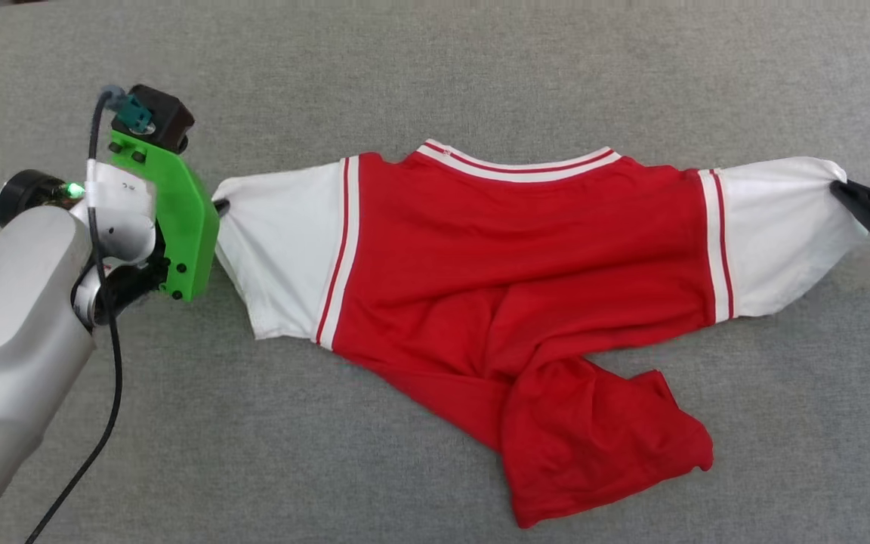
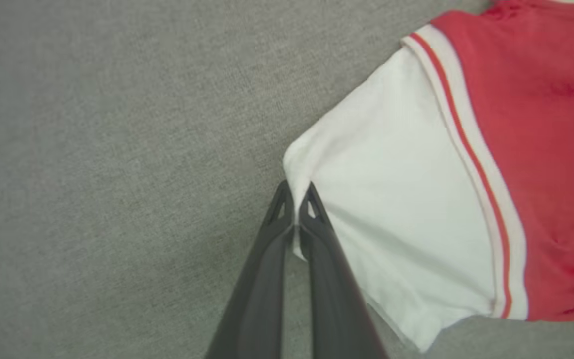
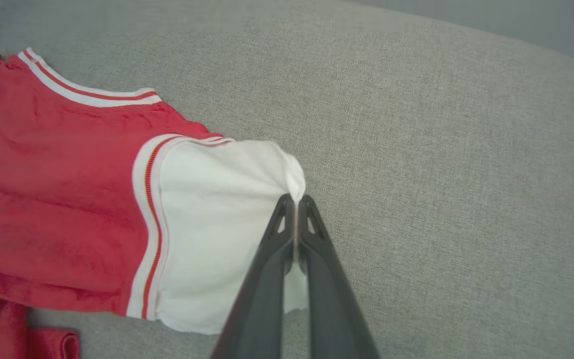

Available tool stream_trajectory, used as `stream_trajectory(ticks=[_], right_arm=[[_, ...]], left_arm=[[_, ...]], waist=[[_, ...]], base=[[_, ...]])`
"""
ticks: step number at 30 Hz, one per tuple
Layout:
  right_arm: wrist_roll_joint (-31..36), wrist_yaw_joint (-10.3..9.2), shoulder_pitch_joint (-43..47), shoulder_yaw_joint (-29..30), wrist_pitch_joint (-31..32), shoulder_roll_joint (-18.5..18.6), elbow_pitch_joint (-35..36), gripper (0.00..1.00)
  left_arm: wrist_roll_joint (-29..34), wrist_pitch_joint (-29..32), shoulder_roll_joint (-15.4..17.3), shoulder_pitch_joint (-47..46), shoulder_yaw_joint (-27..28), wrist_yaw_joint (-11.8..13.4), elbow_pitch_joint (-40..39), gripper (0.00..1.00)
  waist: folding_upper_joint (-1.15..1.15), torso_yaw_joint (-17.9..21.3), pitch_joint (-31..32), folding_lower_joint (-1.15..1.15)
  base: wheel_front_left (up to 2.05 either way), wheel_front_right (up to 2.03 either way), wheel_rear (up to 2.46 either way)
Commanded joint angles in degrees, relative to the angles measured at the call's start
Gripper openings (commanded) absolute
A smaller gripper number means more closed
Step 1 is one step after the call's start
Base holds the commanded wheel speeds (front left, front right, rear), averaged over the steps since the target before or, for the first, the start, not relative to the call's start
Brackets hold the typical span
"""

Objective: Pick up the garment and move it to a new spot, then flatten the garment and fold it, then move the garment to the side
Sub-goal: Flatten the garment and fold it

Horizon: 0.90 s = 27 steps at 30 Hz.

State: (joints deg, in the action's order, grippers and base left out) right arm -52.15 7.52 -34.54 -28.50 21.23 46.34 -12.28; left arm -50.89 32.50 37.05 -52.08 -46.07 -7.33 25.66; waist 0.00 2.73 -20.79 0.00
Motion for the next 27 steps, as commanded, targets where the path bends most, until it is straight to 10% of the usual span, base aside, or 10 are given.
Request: stream_trajectory(ticks=[1,17,27], right_arm=[[-0.1,-0.03,-1.3,0.4,-1.1,0.3,0.0,0.0],[0.9,-0.03,-3.6,6.6,-8.8,2.4,3.8,0.0],[6.4,-0.03,-14.5,12.4,-6.8,-1.4,2.7,0.0]], left_arm=[[1.3,-2.6,1.1,-0.7,0.4,-0.2,-1.1,0.0],[6.6,-14.0,5.7,-2.8,4.3,4.0,-18.2,0.0],[8.7,-15.1,1.4,-13.3,6.4,4.8,-19.4,0.0]], waist=[[0.0,-0.9,2.2,0.0],[0.0,-2.9,10.8,0.0],[0.0,-2.9,7.0,0.0]], base=[[0.0,0.0,0.0],[0.0,0.0,0.0],[0.0,0.0,0.0]])
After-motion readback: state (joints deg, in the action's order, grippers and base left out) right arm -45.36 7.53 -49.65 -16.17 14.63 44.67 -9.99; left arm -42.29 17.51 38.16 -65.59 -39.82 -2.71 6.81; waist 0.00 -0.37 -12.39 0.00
